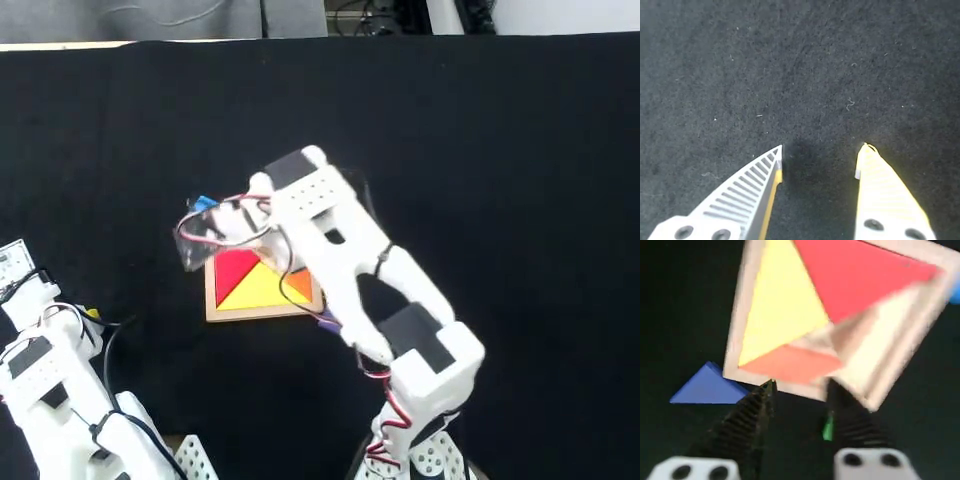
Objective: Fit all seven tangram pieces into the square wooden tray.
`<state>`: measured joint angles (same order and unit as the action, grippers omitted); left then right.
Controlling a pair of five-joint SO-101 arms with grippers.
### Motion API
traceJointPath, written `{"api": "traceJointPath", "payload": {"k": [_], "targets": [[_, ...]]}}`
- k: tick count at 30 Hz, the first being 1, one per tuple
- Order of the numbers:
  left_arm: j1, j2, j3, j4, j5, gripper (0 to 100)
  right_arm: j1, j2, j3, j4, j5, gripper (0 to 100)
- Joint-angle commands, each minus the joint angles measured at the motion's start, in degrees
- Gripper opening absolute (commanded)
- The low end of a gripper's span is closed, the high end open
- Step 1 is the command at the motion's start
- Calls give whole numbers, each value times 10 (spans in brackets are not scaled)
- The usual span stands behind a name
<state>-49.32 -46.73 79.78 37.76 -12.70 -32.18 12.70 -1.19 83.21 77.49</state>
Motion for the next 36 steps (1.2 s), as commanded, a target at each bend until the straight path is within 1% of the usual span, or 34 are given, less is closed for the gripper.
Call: {"api": "traceJointPath", "payload": {"k": [1,3,5,7,10,13,17,22,29,36], "targets": [[7,-10,-3,-9,-5,242,11,-45,-29,-25,-110,35],[7,-10,-3,-9,-5,242,9,-44,-15,-74,-195,10],[7,-10,-3,-9,-5,242,10,-46,4,-130,-260,12],[7,-10,-3,-9,-5,242,9,-49,26,-178,-302,11],[7,-10,-3,-9,-5,242,-11,-49,48,-225,-349,11],[7,-10,-3,-9,-5,242,-39,-44,77,-250,-357,11],[7,-10,-3,-9,-5,242,-39,-44,106,-274,-358,11],[7,-10,-3,-9,-5,242,-8,-27,124,-283,-357,11],[7,-10,-3,-9,-5,242,69,23,93,-292,-357,11],[7,-10,-3,-9,-5,242,63,-8,88,-289,-360,11]]}}
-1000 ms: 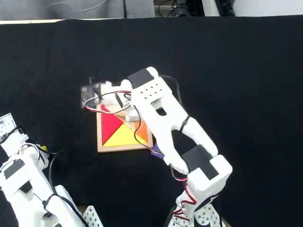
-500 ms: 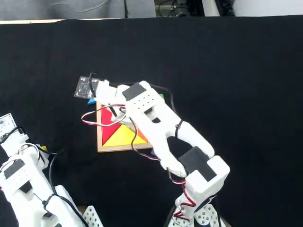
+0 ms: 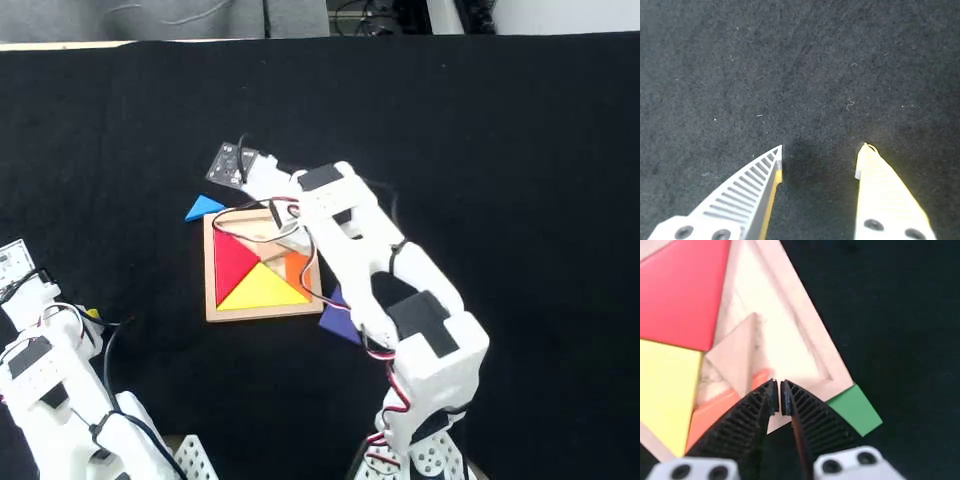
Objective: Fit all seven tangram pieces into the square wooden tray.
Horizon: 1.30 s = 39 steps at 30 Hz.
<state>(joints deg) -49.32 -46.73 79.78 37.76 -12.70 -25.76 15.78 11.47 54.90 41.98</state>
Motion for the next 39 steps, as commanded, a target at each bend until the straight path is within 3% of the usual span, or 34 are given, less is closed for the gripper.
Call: {"api": "traceJointPath", "payload": {"k": [1,11,29,35,39], "targets": [[7,-10,-3,-10,-5,242,-1,-44,-36,-10,-6,11],[7,-10,-3,-10,-5,242,-24,22,-41,21,-2,11],[7,-10,-3,-10,-5,242,-62,-79,20,71,8,11],[7,-10,-3,-10,-5,242,-24,-107,-12,86,-15,11],[7,-10,-3,-10,-5,242,49,-116,-13,1,-79,11]]}}
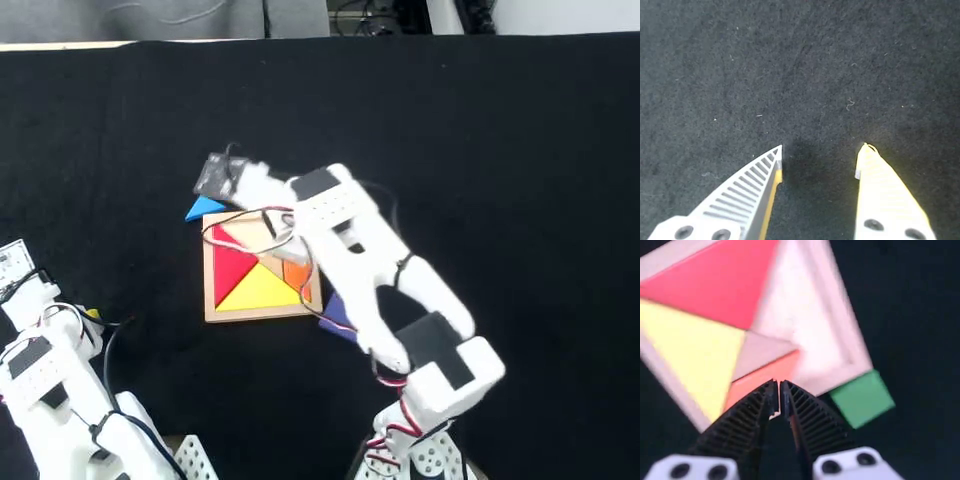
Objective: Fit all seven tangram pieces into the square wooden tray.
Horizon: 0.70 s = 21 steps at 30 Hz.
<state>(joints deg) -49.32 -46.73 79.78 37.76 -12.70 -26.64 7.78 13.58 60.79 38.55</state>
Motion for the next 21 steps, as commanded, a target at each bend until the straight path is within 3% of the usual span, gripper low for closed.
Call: {"api": "traceJointPath", "payload": {"k": [1,6,10,12,16,21], "targets": [[7,-10,-3,-10,-5,242,86,-33,-32,-91,-75,11],[7,-10,-3,-10,-5,242,153,-8,-32,-124,-197,30],[8,-10,-3,-10,-5,242,138,19,-33,-96,-206,236],[8,-10,-3,-10,-5,242,132,41,-36,-104,-215,289],[8,-10,-3,-10,-5,242,111,93,-74,-116,-241,256],[12,-10,-3,-10,-5,242,86,154,-147,-57,-295,251]]}}
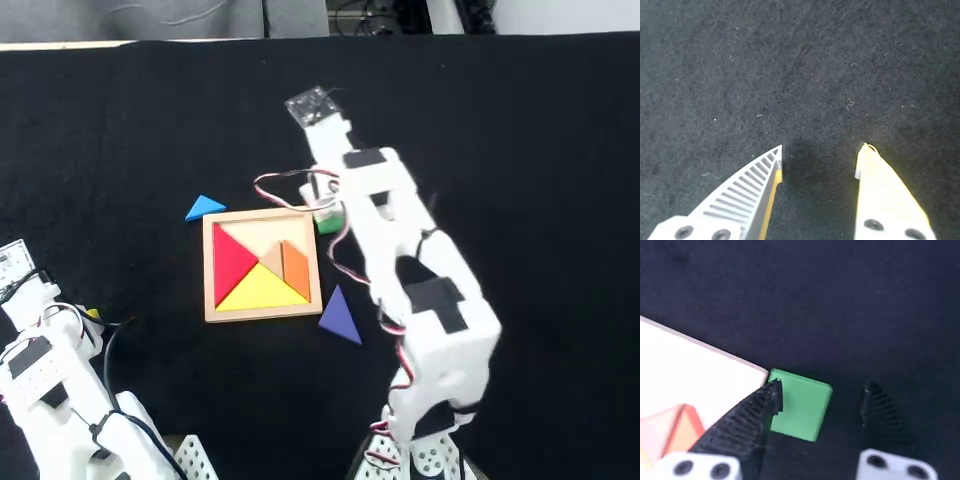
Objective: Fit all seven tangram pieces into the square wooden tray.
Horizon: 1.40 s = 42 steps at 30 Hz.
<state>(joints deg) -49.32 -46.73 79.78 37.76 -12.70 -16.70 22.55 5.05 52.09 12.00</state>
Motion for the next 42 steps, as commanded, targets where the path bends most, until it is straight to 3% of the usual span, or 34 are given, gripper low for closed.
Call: {"api": "traceJointPath", "payload": {"k": [1,17,27,33,37,42], "targets": [[17,-10,-3,-10,-5,242,-13,17,-79,44,-36,251],[21,-10,-3,-10,-6,242,-13,74,-122,140,-16,244],[22,-10,-3,-10,-6,242,-13,75,-113,153,-3,15],[22,-10,-3,-10,-6,242,-15,7,-165,198,18,11],[22,-10,-3,-10,-6,242,-79,-58,-155,207,68,11],[22,-10,-3,-10,-6,242,-171,-38,-140,172,76,11]]}}
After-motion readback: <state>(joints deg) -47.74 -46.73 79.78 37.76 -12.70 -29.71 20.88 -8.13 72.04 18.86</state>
